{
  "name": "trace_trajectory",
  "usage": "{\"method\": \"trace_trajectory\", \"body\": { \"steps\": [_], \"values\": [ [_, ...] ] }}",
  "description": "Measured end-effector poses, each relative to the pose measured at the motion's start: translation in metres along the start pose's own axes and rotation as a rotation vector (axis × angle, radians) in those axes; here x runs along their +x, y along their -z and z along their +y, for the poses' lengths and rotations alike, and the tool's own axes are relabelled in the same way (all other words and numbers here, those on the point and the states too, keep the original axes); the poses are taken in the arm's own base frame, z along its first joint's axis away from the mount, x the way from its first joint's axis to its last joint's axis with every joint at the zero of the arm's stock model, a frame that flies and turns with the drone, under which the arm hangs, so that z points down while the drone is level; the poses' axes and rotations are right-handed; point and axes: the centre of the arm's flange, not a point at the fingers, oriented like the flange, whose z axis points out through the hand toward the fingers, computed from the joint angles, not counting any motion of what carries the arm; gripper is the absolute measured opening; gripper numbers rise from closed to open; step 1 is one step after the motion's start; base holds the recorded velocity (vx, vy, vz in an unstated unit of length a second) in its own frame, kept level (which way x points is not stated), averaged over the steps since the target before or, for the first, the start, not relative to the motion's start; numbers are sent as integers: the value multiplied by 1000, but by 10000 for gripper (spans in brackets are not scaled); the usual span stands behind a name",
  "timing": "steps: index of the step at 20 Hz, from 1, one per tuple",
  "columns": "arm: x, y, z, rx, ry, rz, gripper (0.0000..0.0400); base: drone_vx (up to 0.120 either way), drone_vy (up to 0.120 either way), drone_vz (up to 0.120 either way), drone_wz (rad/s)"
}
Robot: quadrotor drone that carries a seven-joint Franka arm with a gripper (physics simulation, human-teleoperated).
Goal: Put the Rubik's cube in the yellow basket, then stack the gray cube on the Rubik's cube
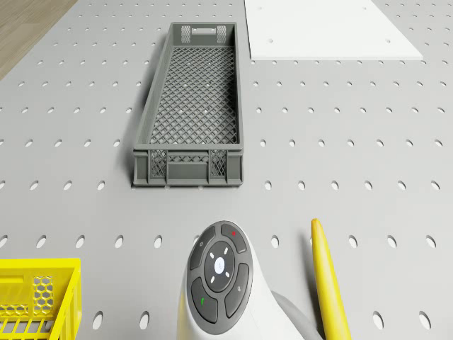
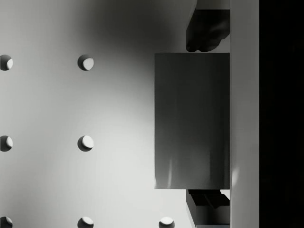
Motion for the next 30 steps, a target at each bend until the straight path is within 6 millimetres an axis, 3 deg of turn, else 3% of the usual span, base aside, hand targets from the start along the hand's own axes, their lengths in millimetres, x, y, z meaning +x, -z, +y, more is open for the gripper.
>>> {"method": "trace_trajectory", "body": {
  "steps": [3,8,13,18,30],
  "values": [
    [0,-2,0,0,0,0,315,0,0,0,0],
    [0,-4,0,0,0,0,269,0,0,0,0],
    [0,-3,0,0,0,0,256,0,0,0,0],
    [0,12,0,0,0,0,252,0,0,0,0],
    [0,35,0,0,0,0,250,0,0,120,0]
  ]
}}
